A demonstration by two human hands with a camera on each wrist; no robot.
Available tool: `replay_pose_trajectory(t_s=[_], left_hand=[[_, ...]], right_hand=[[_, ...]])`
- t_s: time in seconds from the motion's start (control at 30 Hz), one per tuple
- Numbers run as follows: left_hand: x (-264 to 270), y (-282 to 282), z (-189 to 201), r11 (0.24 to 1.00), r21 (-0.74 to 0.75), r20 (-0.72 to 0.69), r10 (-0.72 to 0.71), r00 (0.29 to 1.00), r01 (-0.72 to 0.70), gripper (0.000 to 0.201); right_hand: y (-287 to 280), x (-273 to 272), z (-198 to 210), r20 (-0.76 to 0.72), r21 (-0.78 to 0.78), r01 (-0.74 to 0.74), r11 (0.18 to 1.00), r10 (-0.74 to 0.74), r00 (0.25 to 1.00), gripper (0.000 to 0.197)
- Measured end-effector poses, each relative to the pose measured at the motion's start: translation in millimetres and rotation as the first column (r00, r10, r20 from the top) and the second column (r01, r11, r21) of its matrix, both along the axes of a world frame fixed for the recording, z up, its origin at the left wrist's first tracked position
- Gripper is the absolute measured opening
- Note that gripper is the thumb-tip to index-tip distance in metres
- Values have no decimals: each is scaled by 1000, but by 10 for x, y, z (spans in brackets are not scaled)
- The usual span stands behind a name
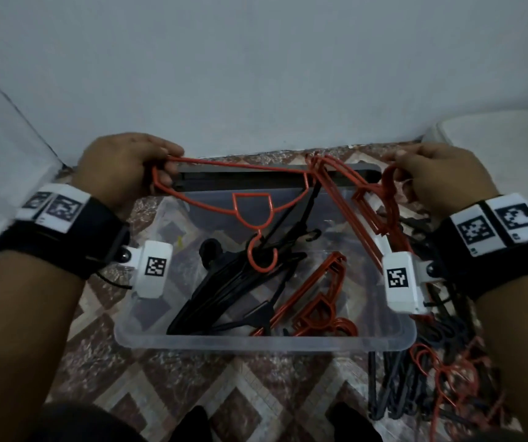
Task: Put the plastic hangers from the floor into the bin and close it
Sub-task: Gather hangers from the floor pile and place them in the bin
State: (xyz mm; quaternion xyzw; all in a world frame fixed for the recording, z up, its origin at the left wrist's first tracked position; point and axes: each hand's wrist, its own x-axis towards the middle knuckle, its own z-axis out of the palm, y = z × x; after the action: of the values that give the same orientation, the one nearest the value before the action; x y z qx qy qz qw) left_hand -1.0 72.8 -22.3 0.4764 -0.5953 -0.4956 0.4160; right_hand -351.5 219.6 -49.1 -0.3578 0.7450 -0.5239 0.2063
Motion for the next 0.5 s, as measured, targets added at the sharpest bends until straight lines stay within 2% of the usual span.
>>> replay_pose_trajectory(t_s=[0.07, 0.13, 0.2, 0.27, 0.37, 0.43, 0.5], left_hand=[[86, -44, 39, 1000, -3, -41, 20, 999, -20, 21], [146, -81, 41, 993, 114, -74, 7, 997, 1, 22], [210, -99, 32, 957, 282, -140, -32, 990, 71, 21], [279, -115, 8, 926, 336, -253, -87, 964, 172, 23], [316, -132, -20, 951, 247, -331, -96, 939, 184, 24], [285, -141, -19, 980, 177, -319, -33, 947, 94, 36], [249, -150, -4, 994, 87, -250, 85, 964, -65, 55]], right_hand=[[-24, -43, -11, 33, -8, 1, 1000, -1, 999, 19], [-32, -50, -27, 46, -12, -17, 1000, 17, 999, 20], [-29, -39, -39, 43, -23, -54, 998, 55, 998, 21], [-22, -36, -43, 45, -34, -98, 995, 99, 994, 23], [-5, -49, -39, 35, -27, -143, 989, 144, 989, 22], [0, -41, -38, 11, -17, -169, 985, 169, 985, 20], [-3, -10, -33, -19, -14, -202, 979, 202, 979, 19]])
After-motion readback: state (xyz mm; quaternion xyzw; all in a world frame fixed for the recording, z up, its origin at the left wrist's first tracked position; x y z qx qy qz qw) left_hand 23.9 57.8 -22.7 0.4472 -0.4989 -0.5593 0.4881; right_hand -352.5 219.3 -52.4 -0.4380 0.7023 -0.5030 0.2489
